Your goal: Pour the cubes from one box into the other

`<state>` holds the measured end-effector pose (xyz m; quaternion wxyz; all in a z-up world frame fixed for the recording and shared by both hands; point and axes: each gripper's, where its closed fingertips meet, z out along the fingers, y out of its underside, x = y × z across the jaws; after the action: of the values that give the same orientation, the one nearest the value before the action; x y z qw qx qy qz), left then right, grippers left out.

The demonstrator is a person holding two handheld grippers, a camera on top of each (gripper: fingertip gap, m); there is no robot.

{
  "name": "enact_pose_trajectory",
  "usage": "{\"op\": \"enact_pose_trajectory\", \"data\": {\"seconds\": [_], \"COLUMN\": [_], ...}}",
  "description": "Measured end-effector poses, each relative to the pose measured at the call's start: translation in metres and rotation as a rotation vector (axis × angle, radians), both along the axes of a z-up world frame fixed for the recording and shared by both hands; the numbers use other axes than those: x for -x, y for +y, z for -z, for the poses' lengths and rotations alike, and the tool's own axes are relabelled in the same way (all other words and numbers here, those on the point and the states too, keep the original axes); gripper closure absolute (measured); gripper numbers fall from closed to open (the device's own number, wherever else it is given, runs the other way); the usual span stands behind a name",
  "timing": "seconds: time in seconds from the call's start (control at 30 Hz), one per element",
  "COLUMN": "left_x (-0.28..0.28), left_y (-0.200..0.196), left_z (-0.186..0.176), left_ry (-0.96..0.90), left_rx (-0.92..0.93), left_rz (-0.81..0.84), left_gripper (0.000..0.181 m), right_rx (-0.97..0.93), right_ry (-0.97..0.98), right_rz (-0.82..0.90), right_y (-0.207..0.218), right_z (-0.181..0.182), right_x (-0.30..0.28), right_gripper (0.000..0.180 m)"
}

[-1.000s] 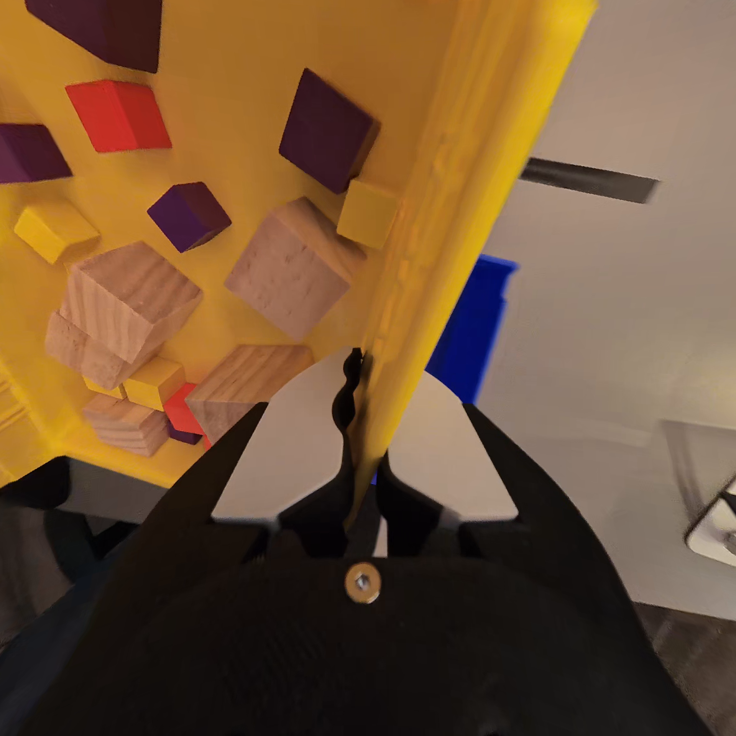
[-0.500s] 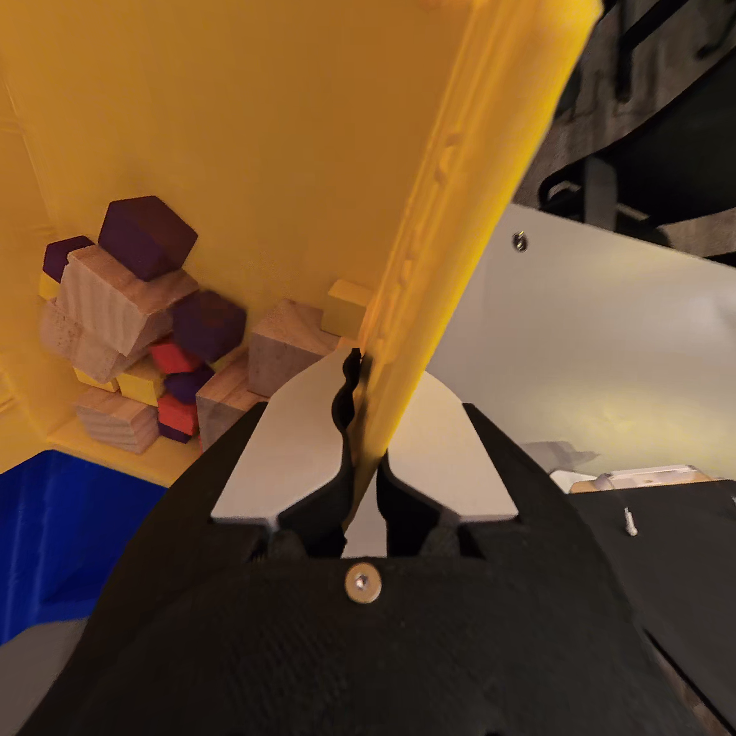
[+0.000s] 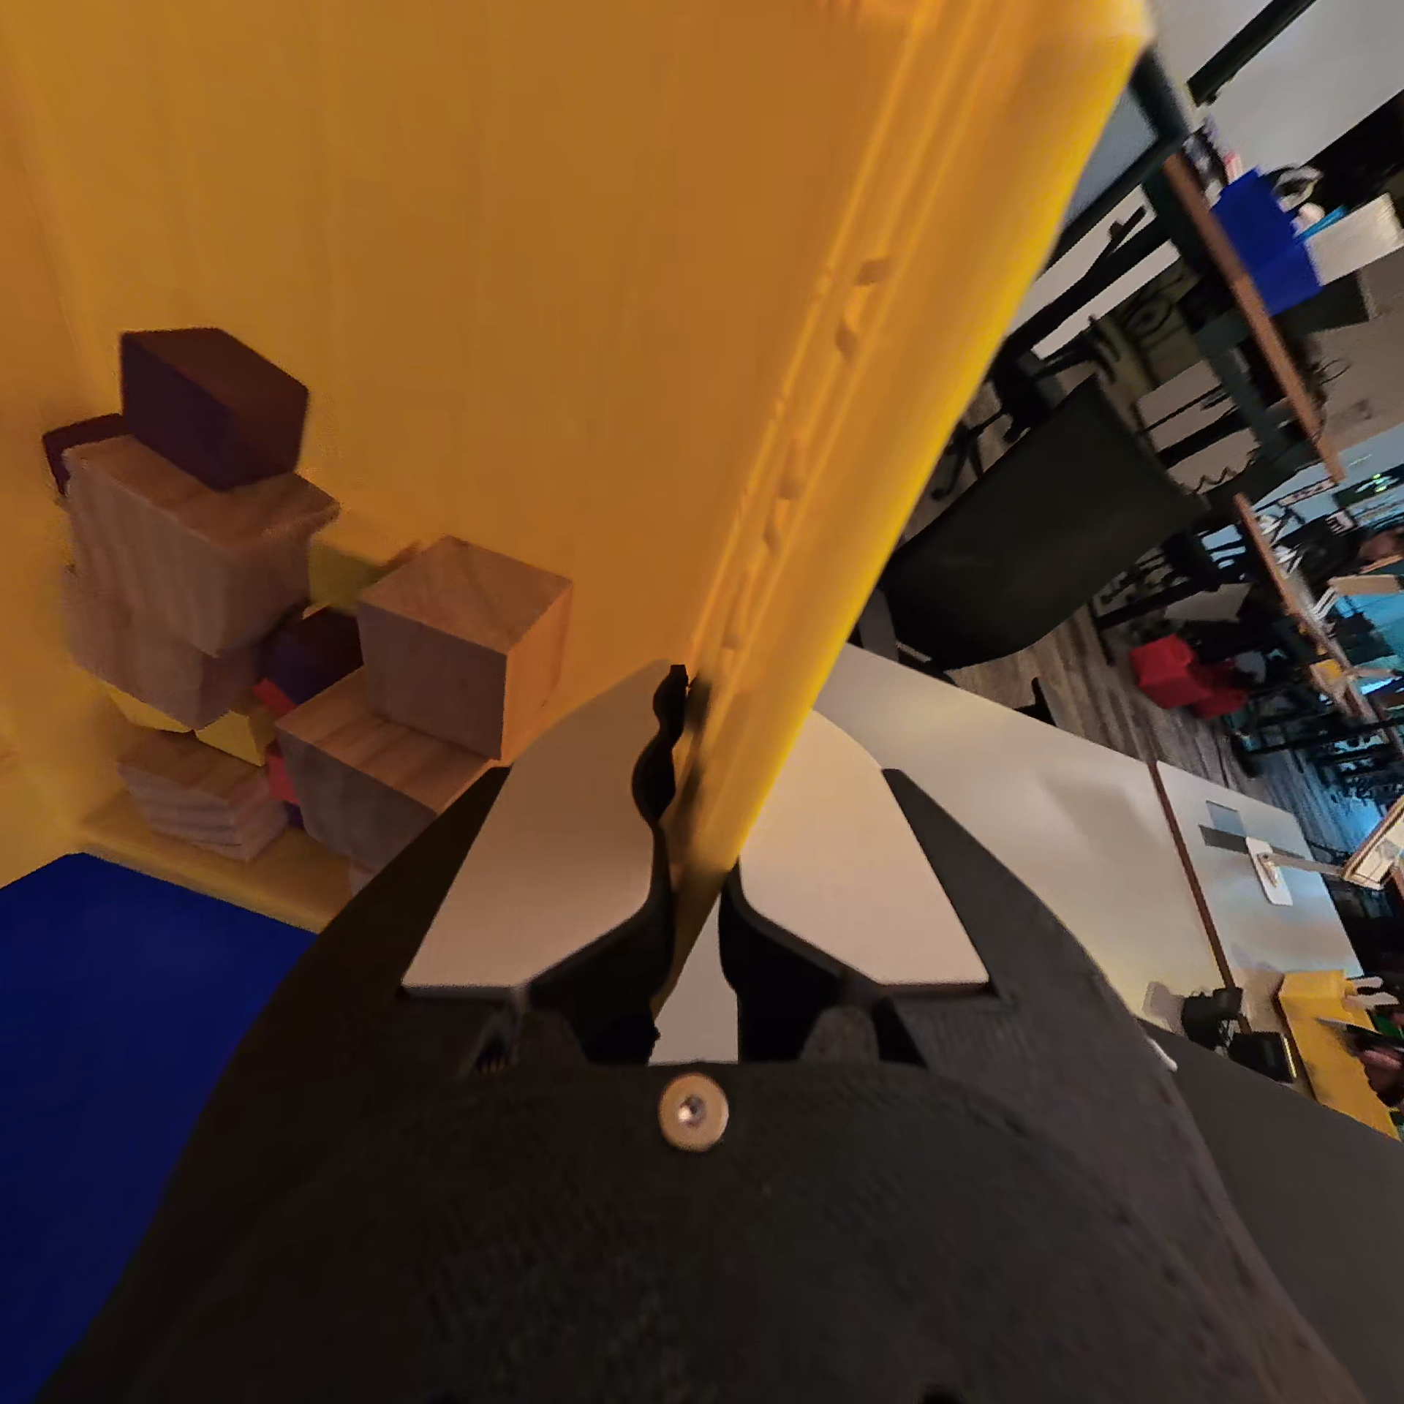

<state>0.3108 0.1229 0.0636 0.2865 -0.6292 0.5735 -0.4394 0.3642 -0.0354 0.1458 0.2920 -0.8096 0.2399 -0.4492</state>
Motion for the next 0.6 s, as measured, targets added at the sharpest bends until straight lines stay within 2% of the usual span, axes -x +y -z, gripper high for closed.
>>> {"op": "enact_pose_trajectory", "data": {"seconds": [0.43,0.6], "left_x": [0.005,0.004], "left_y": [-0.006,-0.006], "left_z": [-0.016,-0.017], "left_ry": [-0.163,-0.171], "left_rx": [-0.131,-0.134], "left_rz": [-0.012,-0.010], "left_gripper": [0.171,0.171], "right_rx": [-0.132,-0.146], "right_ry": [-0.148,-0.165], "right_rz": [-0.024,-0.017], "right_y": [-0.014,-0.017], "right_z": [-0.002,-0.001], "right_x": [0.012,0.015], "right_gripper": [0.174,0.174]}}
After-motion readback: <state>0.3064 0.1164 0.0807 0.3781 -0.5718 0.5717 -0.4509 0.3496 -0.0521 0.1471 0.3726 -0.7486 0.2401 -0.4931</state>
